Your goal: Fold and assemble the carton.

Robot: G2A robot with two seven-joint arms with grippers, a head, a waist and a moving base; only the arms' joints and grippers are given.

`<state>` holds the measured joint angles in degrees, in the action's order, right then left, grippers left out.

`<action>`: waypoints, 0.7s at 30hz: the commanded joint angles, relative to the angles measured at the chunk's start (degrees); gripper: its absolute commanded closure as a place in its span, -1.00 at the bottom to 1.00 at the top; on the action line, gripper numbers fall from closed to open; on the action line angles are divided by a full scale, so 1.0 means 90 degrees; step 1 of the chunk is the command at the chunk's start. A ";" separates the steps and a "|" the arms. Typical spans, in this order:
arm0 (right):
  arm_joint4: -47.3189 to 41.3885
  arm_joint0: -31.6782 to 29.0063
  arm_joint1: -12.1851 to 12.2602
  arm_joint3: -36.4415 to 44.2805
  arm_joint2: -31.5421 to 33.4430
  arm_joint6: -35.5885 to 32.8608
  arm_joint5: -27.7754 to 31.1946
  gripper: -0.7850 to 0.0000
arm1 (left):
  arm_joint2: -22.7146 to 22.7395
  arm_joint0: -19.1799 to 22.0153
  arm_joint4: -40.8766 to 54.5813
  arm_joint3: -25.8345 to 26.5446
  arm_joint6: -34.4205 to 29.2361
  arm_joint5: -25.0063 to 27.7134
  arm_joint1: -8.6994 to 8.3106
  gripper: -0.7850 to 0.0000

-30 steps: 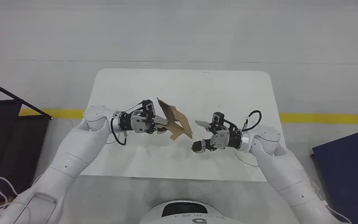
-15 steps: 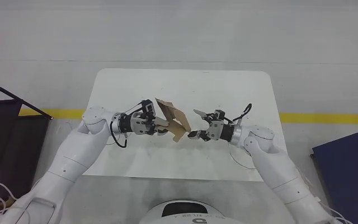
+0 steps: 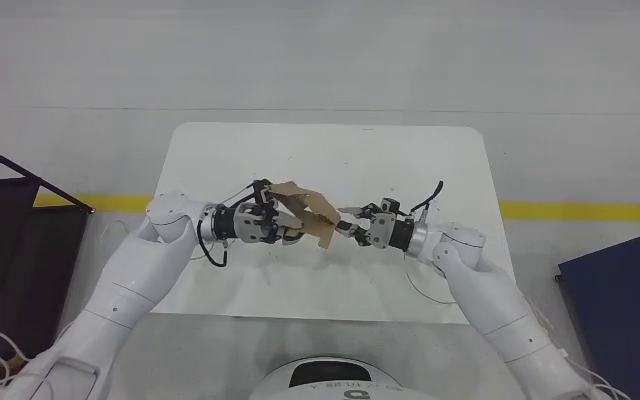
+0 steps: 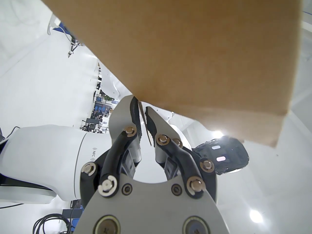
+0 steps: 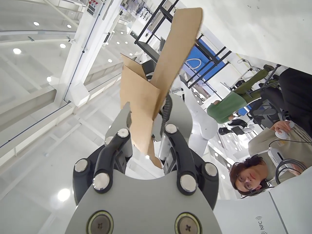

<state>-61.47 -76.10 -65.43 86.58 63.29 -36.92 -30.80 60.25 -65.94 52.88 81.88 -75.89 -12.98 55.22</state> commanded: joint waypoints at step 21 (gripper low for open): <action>0.0453 -0.0205 0.0042 0.0212 0.0185 -0.0247 0.0791 1.00 | 0.0103 -0.0086 -0.0523 0.0163 0.0314 0.0032 -0.0004 1.00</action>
<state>-57.53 -77.88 -65.07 88.40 64.88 -39.12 -23.93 61.10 -66.64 48.47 83.25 -73.36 -12.79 55.20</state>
